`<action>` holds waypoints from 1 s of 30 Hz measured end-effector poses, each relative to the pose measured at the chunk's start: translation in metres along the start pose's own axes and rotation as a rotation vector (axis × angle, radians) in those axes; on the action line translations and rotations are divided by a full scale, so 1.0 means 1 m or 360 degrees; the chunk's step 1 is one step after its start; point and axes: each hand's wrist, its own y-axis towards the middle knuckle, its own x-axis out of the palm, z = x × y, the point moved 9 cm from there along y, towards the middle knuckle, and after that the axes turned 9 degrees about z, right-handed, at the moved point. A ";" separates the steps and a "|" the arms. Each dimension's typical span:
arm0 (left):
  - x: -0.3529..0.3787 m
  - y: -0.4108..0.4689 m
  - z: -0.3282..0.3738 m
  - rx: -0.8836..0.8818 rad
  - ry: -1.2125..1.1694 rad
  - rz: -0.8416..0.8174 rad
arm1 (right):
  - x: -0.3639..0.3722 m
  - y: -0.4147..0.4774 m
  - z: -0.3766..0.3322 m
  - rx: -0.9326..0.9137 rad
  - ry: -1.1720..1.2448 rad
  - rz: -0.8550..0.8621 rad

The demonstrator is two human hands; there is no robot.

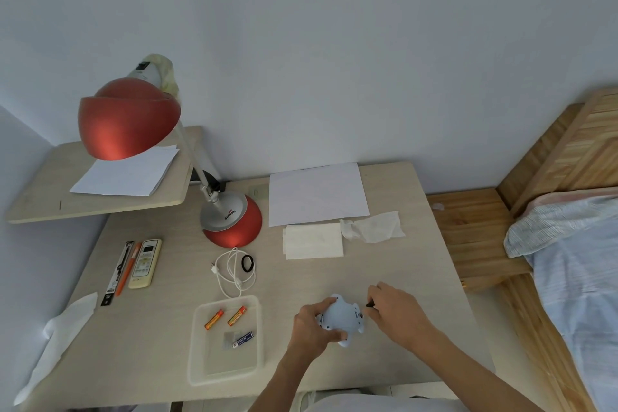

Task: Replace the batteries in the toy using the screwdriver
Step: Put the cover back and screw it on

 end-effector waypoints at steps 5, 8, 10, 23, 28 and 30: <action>-0.001 -0.001 0.002 0.0001 -0.0002 -0.0005 | 0.000 -0.001 0.000 -0.0051 -0.0045 0.0022; -0.001 -0.002 0.001 0.0010 0.0000 -0.0001 | 0.001 -0.002 -0.002 -0.0106 0.0058 0.0025; -0.001 -0.003 0.001 0.0015 -0.0008 0.0007 | 0.001 -0.003 -0.004 -0.0145 0.0084 0.0039; 0.002 -0.003 -0.001 0.0005 -0.0011 0.0030 | -0.001 -0.006 0.004 -0.0108 -0.0032 0.0110; 0.003 -0.004 -0.001 0.0011 -0.0009 0.0036 | -0.002 -0.007 -0.002 -0.0183 0.0025 0.0131; 0.002 -0.004 -0.003 0.0014 -0.0006 0.0040 | -0.005 -0.006 0.004 -0.0142 0.0074 0.0152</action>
